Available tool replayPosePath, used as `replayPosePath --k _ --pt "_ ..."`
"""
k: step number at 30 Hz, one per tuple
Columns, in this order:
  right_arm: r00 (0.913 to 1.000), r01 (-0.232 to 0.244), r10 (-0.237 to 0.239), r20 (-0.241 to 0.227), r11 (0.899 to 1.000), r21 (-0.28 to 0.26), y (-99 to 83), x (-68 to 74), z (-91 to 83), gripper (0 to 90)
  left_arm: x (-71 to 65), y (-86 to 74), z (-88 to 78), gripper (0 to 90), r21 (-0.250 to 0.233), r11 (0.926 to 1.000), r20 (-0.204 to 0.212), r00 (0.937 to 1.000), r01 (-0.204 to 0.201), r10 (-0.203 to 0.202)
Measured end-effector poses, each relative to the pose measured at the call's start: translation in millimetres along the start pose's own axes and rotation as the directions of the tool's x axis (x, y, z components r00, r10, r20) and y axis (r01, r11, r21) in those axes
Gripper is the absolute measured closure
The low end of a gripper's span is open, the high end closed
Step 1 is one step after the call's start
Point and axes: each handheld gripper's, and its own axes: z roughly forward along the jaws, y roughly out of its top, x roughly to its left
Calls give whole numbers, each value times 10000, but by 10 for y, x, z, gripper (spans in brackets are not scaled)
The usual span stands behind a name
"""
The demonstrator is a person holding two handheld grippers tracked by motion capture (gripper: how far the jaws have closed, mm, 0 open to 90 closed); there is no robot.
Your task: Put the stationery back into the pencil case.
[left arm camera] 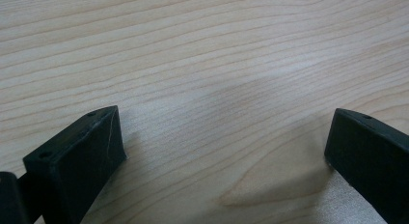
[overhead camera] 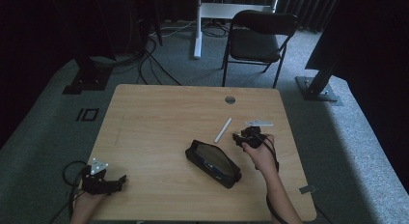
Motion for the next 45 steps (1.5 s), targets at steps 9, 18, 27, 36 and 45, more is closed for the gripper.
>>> replayPosePath --k 9,18,27,36,45 --pt "9979 -521 524 390 9986 -88 -86 -84 145 502 0 0 0 2 0 10000 0 10000 -1 1" --pt "9936 -866 868 721 9962 -57 -96 -134 261 452 0 0 0 3 -2 10000 -1 10000 1 -1" --pt "9884 -1087 1098 1054 9939 -164 -105 -130 376 416 0 0 0 2 0 10000 0 10000 0 0" --pt "9880 -962 970 1198 9953 -123 -77 -111 488 414 0 0 0 2 -1 10000 0 10000 -1 1" --pt "9906 -676 642 1208 9974 245 -111 -115 586 451 0 0 0 2 1 10000 0 10000 -1 1"
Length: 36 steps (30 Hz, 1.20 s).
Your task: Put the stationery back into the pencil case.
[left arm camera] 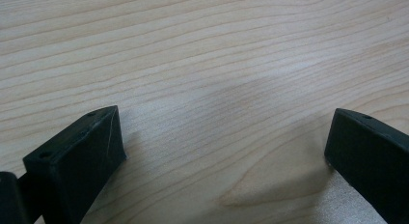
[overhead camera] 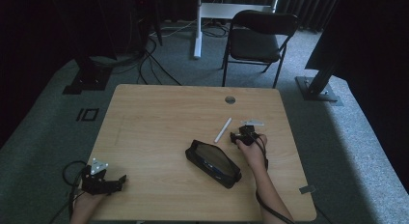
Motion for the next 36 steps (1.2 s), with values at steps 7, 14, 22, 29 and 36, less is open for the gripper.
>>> replayPosePath --k 7,14,22,29,36 --pt "9997 214 -214 138 9998 18 -7 23 39 491 0 0 0 3 -1 10000 0 10000 2 -2" --pt "9969 635 -634 470 9980 5 -11 22 42 585 0 0 0 3 -1 10000 1 10000 1 -1" --pt "9984 487 -493 264 9986 225 6 5 0 588 0 0 0 3 0 10000 0 10000 1 -1" --pt "9986 523 -525 92 9985 175 13 -36 -75 588 0 0 0 3 1 10000 0 10000 -1 1" --pt "9977 672 -672 -24 9977 96 45 -41 -174 588 0 0 0 2 -1 10000 0 10000 -1 1"
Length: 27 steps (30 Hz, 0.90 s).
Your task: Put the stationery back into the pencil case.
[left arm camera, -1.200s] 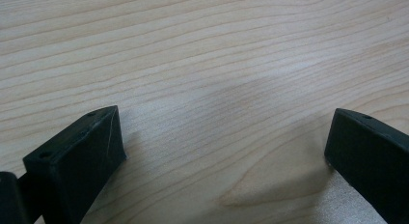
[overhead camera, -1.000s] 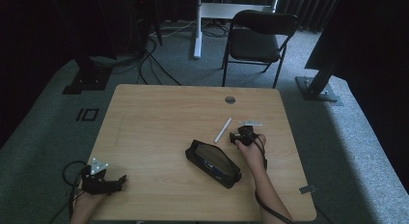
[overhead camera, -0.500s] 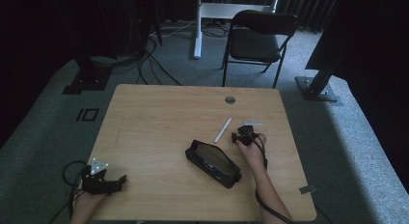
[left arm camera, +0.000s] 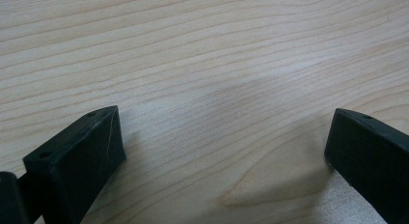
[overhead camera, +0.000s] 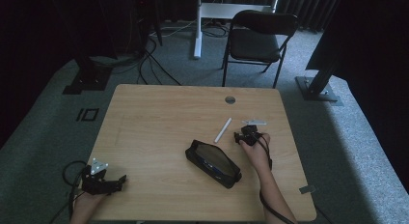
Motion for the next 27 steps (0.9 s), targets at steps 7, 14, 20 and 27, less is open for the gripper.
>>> replayPosePath --k 7,14,20,27 --pt "9999 13 -15 -147 9999 -135 20 3 -120 588 0 0 0 2 0 10000 0 10000 1 -1" --pt "9986 407 -411 -336 9991 -130 51 10 -240 588 0 0 0 3 0 10000 0 10000 3 -3" --pt "9961 615 -633 -613 9976 -308 84 44 -346 588 0 0 0 3 0 10000 0 10000 1 -1" --pt "9942 586 -631 -874 9969 -531 133 79 -488 588 0 0 0 2 1 10000 -1 10000 3 -3"
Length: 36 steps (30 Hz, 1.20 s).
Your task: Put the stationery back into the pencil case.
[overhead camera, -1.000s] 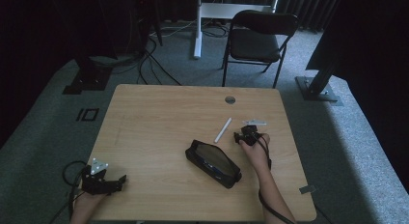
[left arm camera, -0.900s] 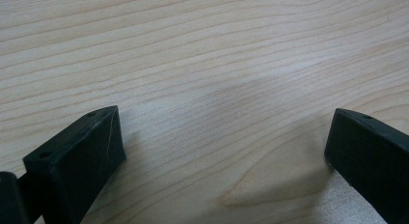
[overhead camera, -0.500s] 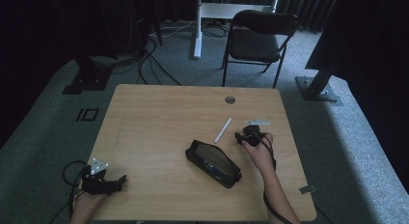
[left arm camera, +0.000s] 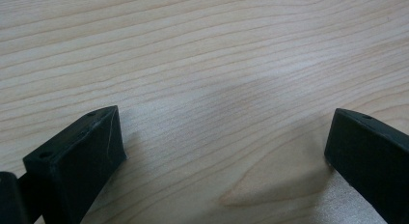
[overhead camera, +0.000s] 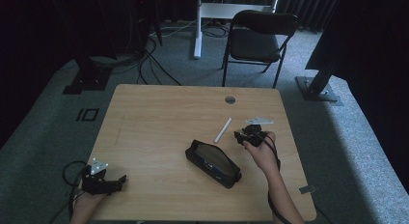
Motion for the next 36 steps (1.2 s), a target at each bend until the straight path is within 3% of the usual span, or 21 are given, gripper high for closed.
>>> replayPosePath --k 10,16,36 --pt "9975 520 -518 -490 9986 15 72 147 -143 588 0 0 0 2 0 10000 1 10000 -1 1" --pt "9948 727 -744 -693 9970 -274 135 237 -220 588 0 0 0 3 2 10000 0 10000 -1 1" --pt "9700 1650 -1750 -1685 9837 -718 293 612 -477 588 -1 0 1 2 -14 10000 -1 10000 14 -14"
